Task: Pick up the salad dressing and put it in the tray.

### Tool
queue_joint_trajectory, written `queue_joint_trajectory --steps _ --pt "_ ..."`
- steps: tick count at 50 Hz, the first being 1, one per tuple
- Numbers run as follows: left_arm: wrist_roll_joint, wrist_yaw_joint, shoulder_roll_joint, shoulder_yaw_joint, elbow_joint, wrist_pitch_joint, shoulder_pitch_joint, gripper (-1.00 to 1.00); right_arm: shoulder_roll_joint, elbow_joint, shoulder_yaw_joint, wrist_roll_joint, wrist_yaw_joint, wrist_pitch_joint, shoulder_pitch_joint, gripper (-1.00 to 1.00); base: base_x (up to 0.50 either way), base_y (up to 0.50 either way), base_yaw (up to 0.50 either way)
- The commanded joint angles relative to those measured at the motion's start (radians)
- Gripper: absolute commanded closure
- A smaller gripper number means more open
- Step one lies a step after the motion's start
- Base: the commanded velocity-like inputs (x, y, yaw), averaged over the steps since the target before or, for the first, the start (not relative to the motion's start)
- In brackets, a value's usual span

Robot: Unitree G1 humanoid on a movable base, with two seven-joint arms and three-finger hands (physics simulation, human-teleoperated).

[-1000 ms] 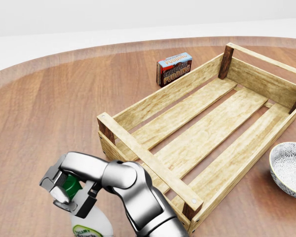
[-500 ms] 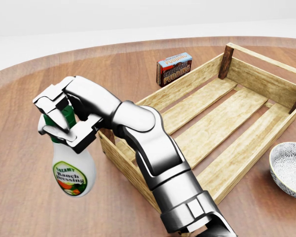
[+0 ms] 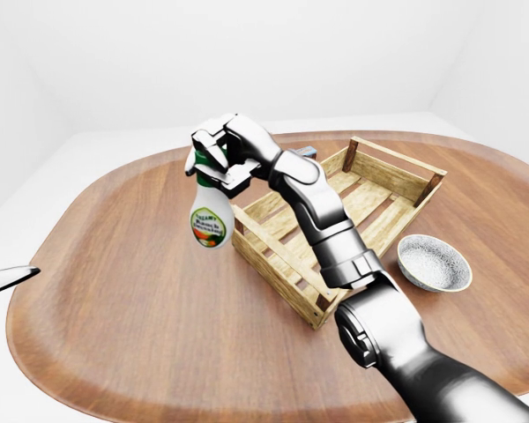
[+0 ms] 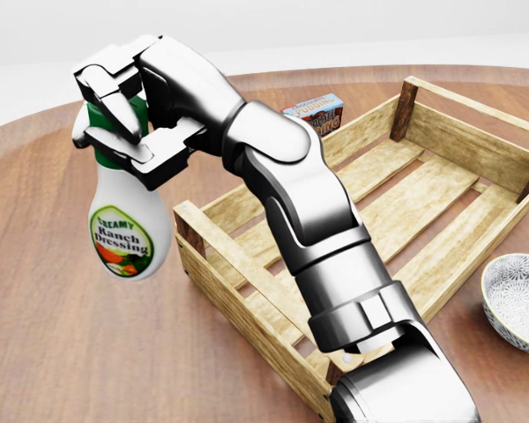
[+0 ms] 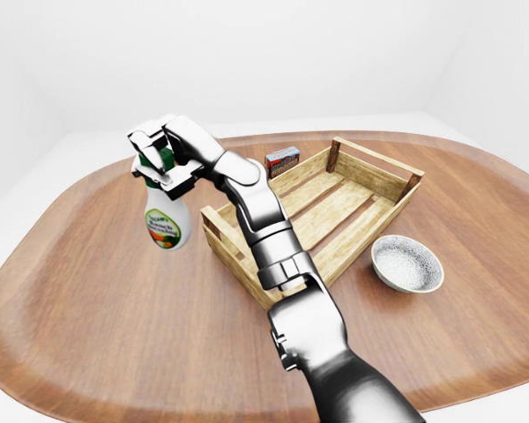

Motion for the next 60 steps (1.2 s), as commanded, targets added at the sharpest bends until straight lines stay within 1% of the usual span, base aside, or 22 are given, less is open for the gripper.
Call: queue_joint_trajectory --steps 1,8,13,18,23,26,38,39,41,44,46,47,51,55,60 --pt "0.004 0.0 -0.001 -0.005 0.0 0.0 -0.001 -1.0 -0.073 -0.001 -0.037 0.032 -0.045 0.0 -0.084 1.0 0.0 0.0 0.0" --pt "0.008 -0.001 -0.002 -0.008 0.002 0.0 -0.002 -1.0 -0.136 0.004 -0.057 0.03 -0.054 0.0 -0.095 1.0 0.0 0.0 0.0" --pt "0.011 0.0 -0.004 -0.013 -0.005 0.0 -0.003 -1.0 -0.19 -0.045 -0.074 0.02 -0.064 0.0 -0.064 1.0 0.0 0.0 0.0" --pt "0.013 -0.002 -0.006 -0.015 -0.007 0.0 -0.003 -1.0 -0.22 -0.081 -0.08 0.001 -0.078 0.0 -0.026 1.0 0.0 0.0 0.0" --pt "0.01 -0.003 -0.004 -0.009 -0.009 0.0 -0.003 -1.0 -0.268 -0.118 -0.092 -0.034 -0.1 0.0 0.031 1.0 0.0 0.0 0.0" --pt "0.019 -0.004 -0.01 -0.02 -0.005 0.0 -0.003 -1.0 -0.295 -0.099 -0.119 -0.021 -0.113 0.0 0.045 1.0 0.0 0.0 0.0" --pt "0.022 -0.005 -0.01 -0.021 -0.01 0.0 -0.003 -1.0 -0.385 -0.063 -0.147 -0.078 -0.162 0.0 0.089 1.0 0.0 0.0 0.0" --pt "0.02 -0.004 -0.009 -0.019 -0.011 0.0 -0.004 -1.0 -0.399 -0.039 -0.154 -0.086 -0.173 -0.008 0.09 1.0 0.0 0.0 0.0" --pt "0.019 -0.003 -0.009 -0.018 -0.012 0.0 -0.004 -1.0 -0.421 0.012 -0.162 -0.097 -0.189 -0.05 0.087 1.0 0.0 0.0 0.0" --pt "0.024 -0.001 -0.012 -0.026 -0.014 0.0 -0.004 -1.0 -0.459 0.127 -0.178 -0.12 -0.219 -0.123 0.076 1.0 0.0 0.0 0.0" --pt "0.024 -0.001 -0.012 -0.026 -0.017 0.0 -0.004 -1.0 -0.474 0.192 -0.186 -0.113 -0.223 -0.164 0.068 1.0 0.0 0.0 0.0" --pt "0.021 0.0 -0.011 -0.024 -0.021 0.0 -0.004 -1.0 -0.492 0.261 -0.186 -0.13 -0.239 -0.175 0.065 1.0 0.0 0.0 0.0" --pt "0.018 0.0 -0.01 -0.017 -0.023 0.0 -0.004 -1.0 -0.524 0.434 -0.202 -0.127 -0.26 -0.175 0.04 1.0 0.0 0.0 0.0" --pt "0.02 -0.005 -0.01 -0.018 -0.014 0.0 -0.004 -1.0 -0.549 0.55 -0.207 -0.136 -0.278 -0.175 0.019 1.0 0.0 0.0 0.0" --pt "0.021 -0.006 -0.01 -0.019 -0.011 0.0 -0.003 -1.0 -0.565 0.616 -0.211 -0.151 -0.297 -0.175 0.018 1.0 0.0 0.0 0.0"
